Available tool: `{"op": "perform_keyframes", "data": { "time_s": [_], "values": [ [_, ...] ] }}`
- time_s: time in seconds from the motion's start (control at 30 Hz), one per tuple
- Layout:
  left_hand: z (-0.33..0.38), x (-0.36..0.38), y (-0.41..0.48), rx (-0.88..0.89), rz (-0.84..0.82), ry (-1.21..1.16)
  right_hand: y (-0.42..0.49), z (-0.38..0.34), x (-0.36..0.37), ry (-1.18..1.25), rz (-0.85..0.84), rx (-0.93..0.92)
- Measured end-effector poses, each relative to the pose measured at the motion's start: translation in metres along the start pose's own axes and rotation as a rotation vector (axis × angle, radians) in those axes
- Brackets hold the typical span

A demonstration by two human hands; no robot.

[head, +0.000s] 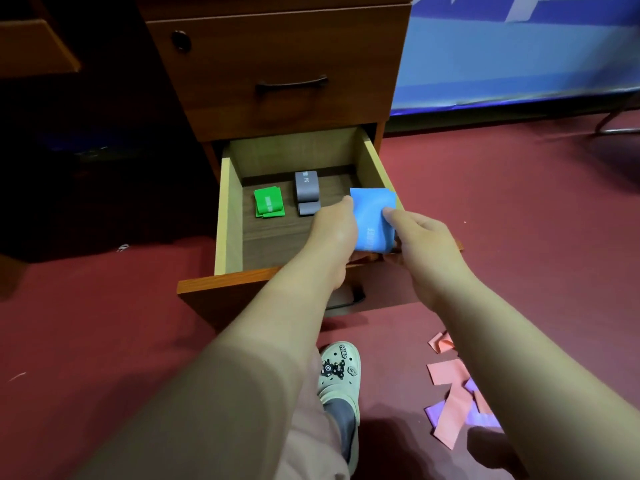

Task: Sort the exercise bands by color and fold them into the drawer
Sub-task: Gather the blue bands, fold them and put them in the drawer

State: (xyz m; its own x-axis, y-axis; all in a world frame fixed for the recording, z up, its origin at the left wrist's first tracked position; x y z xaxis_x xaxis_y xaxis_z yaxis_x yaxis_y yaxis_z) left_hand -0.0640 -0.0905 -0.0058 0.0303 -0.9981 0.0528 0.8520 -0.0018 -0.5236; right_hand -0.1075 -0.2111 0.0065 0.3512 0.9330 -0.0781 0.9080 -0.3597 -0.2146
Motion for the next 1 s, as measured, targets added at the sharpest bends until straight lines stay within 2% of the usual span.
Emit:
{"op": "perform_keyframes", "data": {
  "time_s": [0.13, 0.3, 0.43, 0.6, 0.77, 0.9, 1.0],
  "values": [
    [-0.001, -0.010, 0.004, -0.007, 0.012, 0.036, 0.005, -0.006, 0.006, -0.105, 0.050, -0.031],
    [0.014, -0.027, 0.006, 0.024, 0.075, -0.023, 0.020, -0.016, 0.027, -0.205, -0.015, -0.059],
    [0.026, -0.045, 0.012, -0.018, 0.121, -0.103, 0.037, -0.024, 0.049, -0.285, -0.055, -0.030],
    [0.035, -0.065, 0.034, -0.083, 0.100, -0.051, 0.068, -0.010, 0.084, -0.389, -0.124, 0.101],
    [0.015, -0.096, 0.074, -0.207, 0.168, 0.044, 0.091, 0.019, 0.123, -0.356, -0.184, 0.260],
    [0.006, -0.114, 0.105, -0.226, 0.171, 0.090, 0.109, 0.043, 0.149, -0.313, -0.219, 0.382],
    [-0.008, -0.127, 0.125, -0.329, 0.225, 0.152, 0.122, 0.058, 0.163, -0.327, -0.239, 0.444]
  ]
}}
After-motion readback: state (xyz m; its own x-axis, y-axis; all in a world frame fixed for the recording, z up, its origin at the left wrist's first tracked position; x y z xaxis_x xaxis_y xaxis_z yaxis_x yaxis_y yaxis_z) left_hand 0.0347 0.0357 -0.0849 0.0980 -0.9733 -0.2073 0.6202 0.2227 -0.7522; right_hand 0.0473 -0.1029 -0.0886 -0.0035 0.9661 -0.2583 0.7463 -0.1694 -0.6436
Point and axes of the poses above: each hand's wrist, its own y-axis towards the middle knuckle, its own x-axis out of the palm, z = x × y, the point moved 7 cm from there along y, towards the middle knuckle, and after that the axes turned 2 degrees about z, right-handed, at the moved point
